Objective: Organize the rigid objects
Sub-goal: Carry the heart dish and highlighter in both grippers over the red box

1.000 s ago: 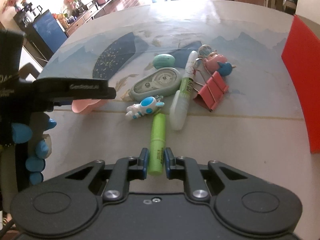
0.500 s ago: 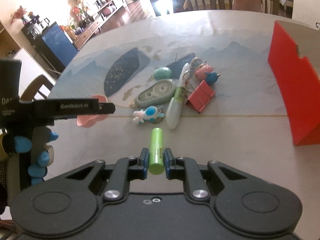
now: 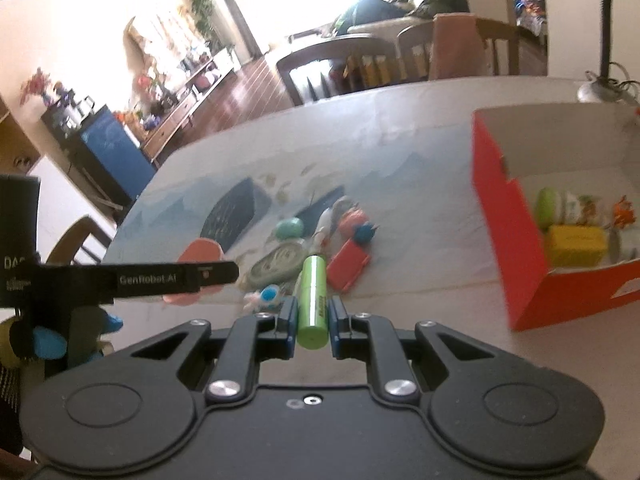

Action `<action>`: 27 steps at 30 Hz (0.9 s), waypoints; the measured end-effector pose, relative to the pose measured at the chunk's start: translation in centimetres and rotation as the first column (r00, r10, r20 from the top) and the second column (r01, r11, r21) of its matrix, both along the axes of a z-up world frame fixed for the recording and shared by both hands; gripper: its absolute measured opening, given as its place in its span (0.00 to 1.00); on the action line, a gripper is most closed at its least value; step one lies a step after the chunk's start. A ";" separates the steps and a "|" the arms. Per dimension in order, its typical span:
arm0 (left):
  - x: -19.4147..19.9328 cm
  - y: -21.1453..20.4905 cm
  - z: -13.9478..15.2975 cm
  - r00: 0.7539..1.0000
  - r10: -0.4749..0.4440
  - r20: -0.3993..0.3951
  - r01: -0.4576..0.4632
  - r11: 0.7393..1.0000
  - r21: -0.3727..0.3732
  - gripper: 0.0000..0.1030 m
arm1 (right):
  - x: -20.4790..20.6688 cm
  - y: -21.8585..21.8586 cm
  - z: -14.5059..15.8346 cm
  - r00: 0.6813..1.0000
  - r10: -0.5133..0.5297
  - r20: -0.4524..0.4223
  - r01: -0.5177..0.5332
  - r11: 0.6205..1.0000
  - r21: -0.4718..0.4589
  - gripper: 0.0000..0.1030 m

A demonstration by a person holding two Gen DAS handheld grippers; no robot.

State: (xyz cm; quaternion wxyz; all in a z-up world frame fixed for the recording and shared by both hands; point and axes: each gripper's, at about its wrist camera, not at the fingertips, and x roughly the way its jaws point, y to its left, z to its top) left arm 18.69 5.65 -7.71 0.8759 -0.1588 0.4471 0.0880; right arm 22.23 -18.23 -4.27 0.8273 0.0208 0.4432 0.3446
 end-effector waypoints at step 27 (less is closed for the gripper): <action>9.6 -16.7 3.9 0.972 -0.223 0.072 0.223 0.975 0.008 0.73 | 9.3 -14.5 1.4 0.969 -0.224 0.101 0.220 0.974 0.044 0.14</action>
